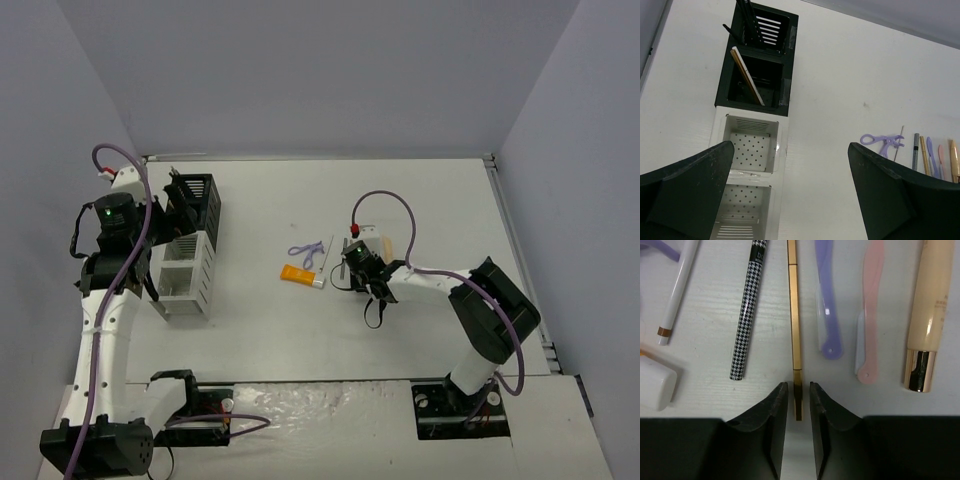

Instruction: Organize the makeup

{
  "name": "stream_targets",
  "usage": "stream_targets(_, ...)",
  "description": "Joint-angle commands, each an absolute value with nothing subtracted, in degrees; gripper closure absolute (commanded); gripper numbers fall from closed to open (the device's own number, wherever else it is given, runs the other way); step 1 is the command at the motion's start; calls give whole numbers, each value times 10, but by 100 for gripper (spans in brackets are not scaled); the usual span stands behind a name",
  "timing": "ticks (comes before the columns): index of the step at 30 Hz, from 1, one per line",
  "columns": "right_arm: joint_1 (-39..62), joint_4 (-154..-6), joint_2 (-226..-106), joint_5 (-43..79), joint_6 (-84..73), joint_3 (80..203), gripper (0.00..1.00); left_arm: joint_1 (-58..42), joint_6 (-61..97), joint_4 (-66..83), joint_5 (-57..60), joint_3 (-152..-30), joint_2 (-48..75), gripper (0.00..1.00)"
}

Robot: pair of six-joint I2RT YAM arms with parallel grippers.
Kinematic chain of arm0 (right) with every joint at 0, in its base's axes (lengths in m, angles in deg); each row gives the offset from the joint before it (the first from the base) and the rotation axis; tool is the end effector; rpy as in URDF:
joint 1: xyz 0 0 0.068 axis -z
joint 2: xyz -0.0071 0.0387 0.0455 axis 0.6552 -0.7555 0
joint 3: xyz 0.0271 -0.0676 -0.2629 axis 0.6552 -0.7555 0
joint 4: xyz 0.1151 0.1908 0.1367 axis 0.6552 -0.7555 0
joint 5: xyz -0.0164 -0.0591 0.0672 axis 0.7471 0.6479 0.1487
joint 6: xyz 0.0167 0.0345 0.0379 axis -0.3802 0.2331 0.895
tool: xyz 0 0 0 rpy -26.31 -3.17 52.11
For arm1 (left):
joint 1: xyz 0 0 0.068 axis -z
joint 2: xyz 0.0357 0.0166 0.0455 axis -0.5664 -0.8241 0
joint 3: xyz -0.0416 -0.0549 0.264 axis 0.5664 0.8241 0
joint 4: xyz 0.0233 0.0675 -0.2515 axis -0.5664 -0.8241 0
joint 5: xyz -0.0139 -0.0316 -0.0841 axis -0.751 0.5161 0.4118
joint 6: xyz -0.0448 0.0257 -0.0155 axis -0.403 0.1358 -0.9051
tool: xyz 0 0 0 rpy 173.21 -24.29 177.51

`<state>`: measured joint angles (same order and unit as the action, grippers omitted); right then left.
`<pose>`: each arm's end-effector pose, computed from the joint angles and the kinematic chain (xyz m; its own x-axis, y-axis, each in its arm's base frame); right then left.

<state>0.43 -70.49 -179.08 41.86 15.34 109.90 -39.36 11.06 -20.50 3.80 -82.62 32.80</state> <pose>0.2533 0.2027 0.1562 -0.6554 0.0255 -0.7549 -0.1728 0.9679 0.1827 0.2122 0.0115 0.3882 -0.3418 -0.3348 -0.8781 -0.0192 0.9367 -0.3496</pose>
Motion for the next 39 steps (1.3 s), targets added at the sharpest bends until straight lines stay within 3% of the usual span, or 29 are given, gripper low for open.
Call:
stream_targets(1, 11, -693, -1816, 429, 160, 1116, 87, -392, 108, -177, 75, -848, 334, 3)
stream_targets(6, 10, -692, -1792, 428, 153, 1112, 100, -388, 73, -171, 127, -843, 329, 3)
stream_targets(14, -26, -676, -1637, 452, 117, 1093, 100, -308, -15, -123, 175, -840, 323, 3)
stream_targets(22, -43, -542, -1492, 316, 43, 1033, 100, -167, -83, -49, 150, -861, 268, 3)
stream_targets(29, -56, -468, -1457, 230, 22, 1023, 100, -66, -104, -9, 91, -895, 209, 3)
stream_targets(34, -62, -451, -1461, 207, 19, 1031, 100, -28, -120, 13, 77, -915, 173, 11)
stream_targets(39, -64, -438, -1461, 203, 24, 1033, 100, -7, -133, 27, 74, -928, 140, 28)
